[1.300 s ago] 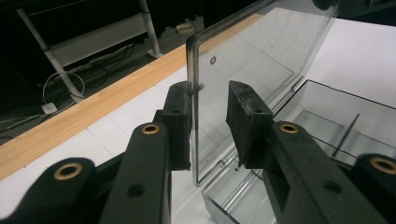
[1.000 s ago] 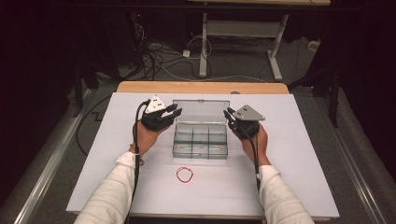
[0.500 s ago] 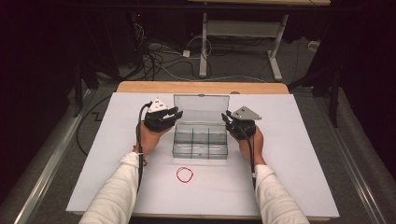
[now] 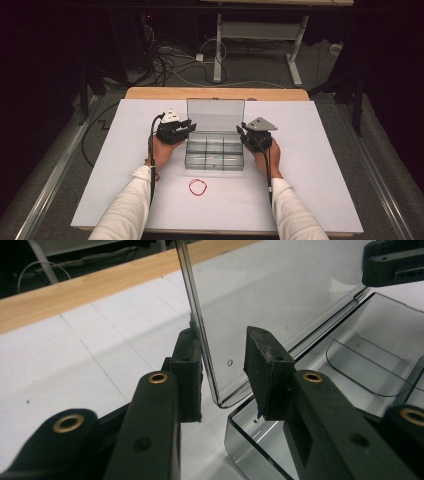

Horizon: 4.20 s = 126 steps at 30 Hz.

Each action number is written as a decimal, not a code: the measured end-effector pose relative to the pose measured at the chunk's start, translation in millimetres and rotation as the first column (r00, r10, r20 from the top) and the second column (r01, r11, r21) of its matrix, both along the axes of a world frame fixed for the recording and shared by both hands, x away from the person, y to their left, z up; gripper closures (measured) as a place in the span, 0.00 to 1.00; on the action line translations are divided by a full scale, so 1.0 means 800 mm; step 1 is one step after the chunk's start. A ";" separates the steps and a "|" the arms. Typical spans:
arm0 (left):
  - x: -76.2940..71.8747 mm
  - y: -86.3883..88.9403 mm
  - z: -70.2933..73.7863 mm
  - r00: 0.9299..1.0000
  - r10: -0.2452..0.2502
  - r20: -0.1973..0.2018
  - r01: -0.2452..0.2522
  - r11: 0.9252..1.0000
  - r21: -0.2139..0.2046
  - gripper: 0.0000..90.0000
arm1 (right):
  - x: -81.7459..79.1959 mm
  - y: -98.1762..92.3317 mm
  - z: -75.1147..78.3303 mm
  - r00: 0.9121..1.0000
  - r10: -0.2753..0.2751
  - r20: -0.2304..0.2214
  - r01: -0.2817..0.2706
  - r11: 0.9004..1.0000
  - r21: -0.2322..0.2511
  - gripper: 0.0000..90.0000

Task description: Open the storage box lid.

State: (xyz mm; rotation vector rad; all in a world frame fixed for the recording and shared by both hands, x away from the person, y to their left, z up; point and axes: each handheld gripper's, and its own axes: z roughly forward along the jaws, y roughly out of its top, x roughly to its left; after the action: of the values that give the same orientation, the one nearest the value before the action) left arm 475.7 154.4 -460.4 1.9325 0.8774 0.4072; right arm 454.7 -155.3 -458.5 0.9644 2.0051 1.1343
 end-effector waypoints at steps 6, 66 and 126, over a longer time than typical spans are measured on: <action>0.002 0.002 -0.006 1.000 0.001 -0.021 -0.002 1.000 -0.030 0.73 | 0.001 -0.002 -0.003 1.000 -0.008 -0.012 0.008 1.000 0.017 0.82; -0.078 0.019 0.031 0.987 -0.112 0.117 0.099 0.988 0.116 0.47 | -0.058 -0.034 0.027 0.998 0.032 0.046 -0.035 0.997 0.065 0.56; -0.194 -0.026 -0.025 0.894 -0.419 -0.160 0.447 0.863 0.237 0.95 | -0.224 -0.098 -0.007 0.992 0.124 -0.030 -0.126 0.987 -0.103 0.33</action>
State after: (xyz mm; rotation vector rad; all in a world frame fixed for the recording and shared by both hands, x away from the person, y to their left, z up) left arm 320.3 133.8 -480.3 2.3457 0.4367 0.1596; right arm 275.7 -233.3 -463.9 0.8121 2.1470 1.0762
